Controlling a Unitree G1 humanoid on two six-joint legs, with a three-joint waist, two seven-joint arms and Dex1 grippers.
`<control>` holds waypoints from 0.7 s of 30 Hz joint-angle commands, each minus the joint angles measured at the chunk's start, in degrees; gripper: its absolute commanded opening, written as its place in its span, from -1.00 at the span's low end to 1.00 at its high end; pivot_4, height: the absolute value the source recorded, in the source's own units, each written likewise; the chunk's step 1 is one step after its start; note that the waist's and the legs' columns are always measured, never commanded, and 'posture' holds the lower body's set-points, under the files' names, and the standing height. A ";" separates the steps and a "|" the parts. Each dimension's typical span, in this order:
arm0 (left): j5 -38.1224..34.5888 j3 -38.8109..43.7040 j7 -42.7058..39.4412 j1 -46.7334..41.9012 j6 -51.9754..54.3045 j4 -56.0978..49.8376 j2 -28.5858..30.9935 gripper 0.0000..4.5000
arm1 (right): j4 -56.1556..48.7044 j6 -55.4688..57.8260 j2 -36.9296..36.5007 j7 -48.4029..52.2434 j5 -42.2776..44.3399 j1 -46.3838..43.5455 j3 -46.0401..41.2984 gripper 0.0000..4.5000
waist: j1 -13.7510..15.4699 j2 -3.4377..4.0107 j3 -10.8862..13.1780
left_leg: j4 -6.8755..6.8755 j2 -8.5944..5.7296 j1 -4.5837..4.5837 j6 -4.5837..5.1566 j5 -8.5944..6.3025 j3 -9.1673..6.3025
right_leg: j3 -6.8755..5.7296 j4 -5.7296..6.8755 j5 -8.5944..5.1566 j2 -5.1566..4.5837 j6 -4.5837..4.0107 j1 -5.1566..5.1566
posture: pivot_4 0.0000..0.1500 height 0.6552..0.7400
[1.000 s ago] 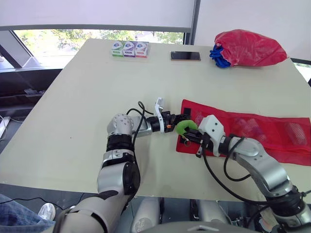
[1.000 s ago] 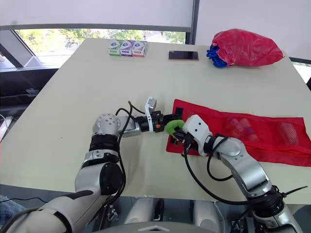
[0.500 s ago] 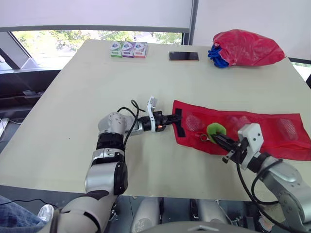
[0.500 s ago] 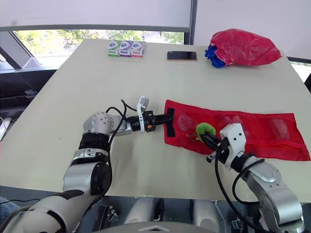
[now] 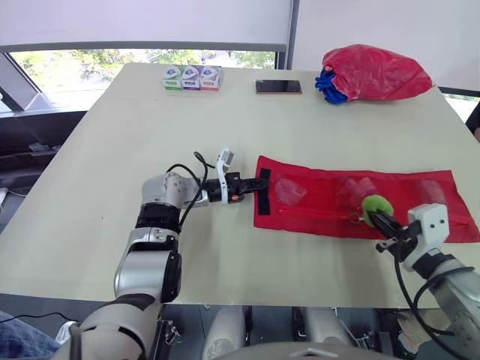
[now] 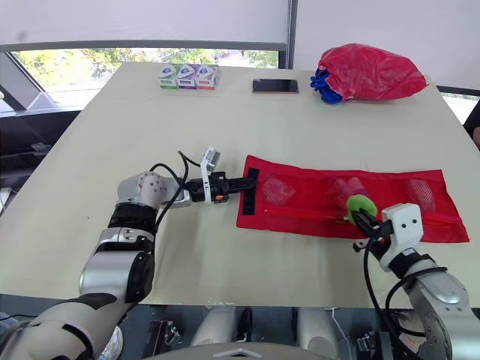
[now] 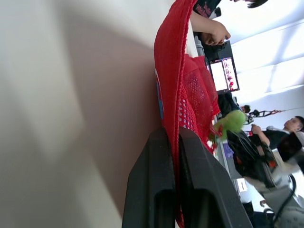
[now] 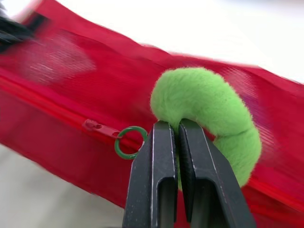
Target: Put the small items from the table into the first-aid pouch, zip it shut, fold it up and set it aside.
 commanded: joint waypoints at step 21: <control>14.45 -4.53 -10.58 -5.43 -17.06 14.46 15.88 -1.00 | 18.29 -9.49 -5.06 -9.18 -9.56 -3.40 -15.11 -0.98 | 0.06 0.00 0.02 | -0.08 0.06 0.07 0.04 -0.02 0.26 | 0.23 -0.01 -0.04 0.03 -0.06 -0.03 | 1.00 1.00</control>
